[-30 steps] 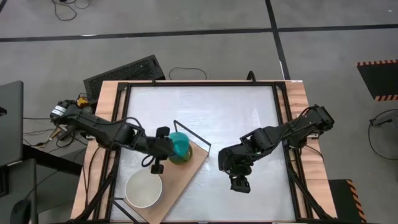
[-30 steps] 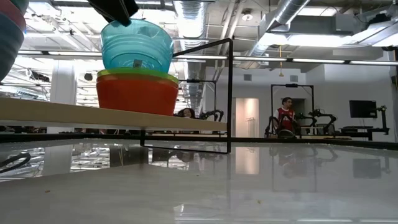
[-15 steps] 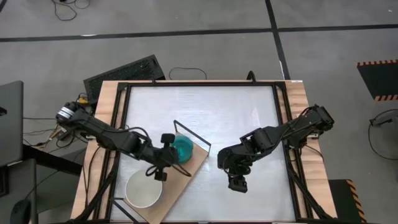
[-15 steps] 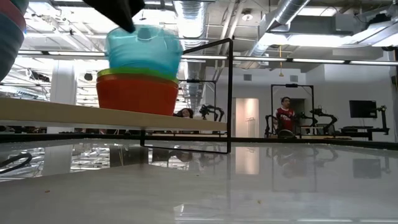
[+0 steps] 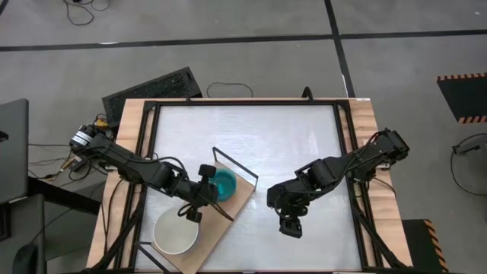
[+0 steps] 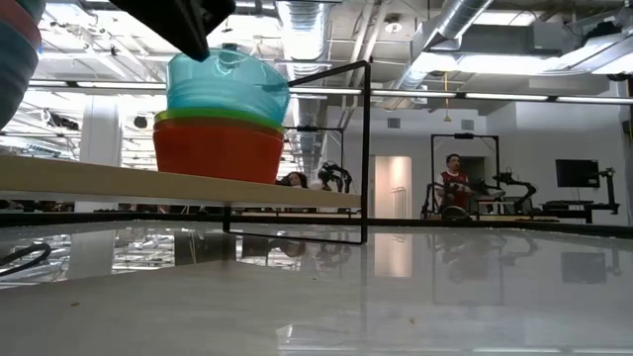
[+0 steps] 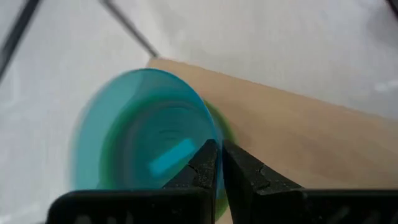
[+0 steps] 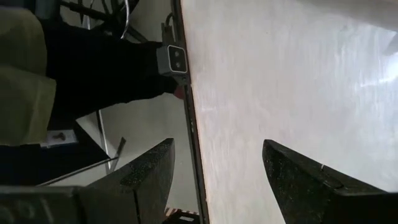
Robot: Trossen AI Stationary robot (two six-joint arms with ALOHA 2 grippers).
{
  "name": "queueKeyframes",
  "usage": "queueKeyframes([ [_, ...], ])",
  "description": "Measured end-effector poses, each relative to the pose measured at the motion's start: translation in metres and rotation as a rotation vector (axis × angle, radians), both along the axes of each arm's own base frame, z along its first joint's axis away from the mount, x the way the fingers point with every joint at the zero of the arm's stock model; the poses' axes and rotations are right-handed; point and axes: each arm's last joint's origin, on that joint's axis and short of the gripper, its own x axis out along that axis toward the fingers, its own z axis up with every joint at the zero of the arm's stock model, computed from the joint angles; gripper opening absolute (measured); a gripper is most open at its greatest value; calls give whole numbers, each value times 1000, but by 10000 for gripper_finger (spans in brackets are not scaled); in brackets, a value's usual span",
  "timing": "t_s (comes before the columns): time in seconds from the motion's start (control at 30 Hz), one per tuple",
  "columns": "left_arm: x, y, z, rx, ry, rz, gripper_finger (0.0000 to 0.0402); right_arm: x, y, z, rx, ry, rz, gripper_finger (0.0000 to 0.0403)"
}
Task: Place and stack bowls onto a shelf
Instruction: Stack the small blue bowl on the small green bowl on the shelf, then return to Home Position
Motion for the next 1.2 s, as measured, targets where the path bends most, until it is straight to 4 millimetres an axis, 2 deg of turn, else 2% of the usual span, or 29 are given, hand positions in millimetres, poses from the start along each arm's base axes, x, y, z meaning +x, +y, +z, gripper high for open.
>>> queueKeyframes([
  [0.27, 2, -3, 1, -26, -9, -85, 70, -2, 5, 0, -13, 1, -14, 270],
  [0.43, 2, -1, 2, 1, -29, -16, 109, -5, 11, 0, -19, -2, 2, 270],
  [0.6, 3, -1, 12, -48, -59, 50, 116, -7, 16, 0, -48, -25, 2, 270],
  [0.7, 0, -3, 39, -98, -128, 26, 104, -1, 23, 6, -21, -137, 5, 270],
  [0.83, -13, 2, 97, -164, -304, -22, 85, 4, 25, 27, 58, -343, 24, 270],
  [1.0, -44, 17, 167, -239, -516, -2, 76, 3, 5, 73, 165, -504, -42, 270],
  [1.13, -70, 28, 206, -294, -637, -23, 76, -10, -11, 113, 164, -694, -6, 270],
  [1.2, -85, 34, 220, -293, -699, -43, 76, -19, -20, 126, 128, -772, 35, 270],
])
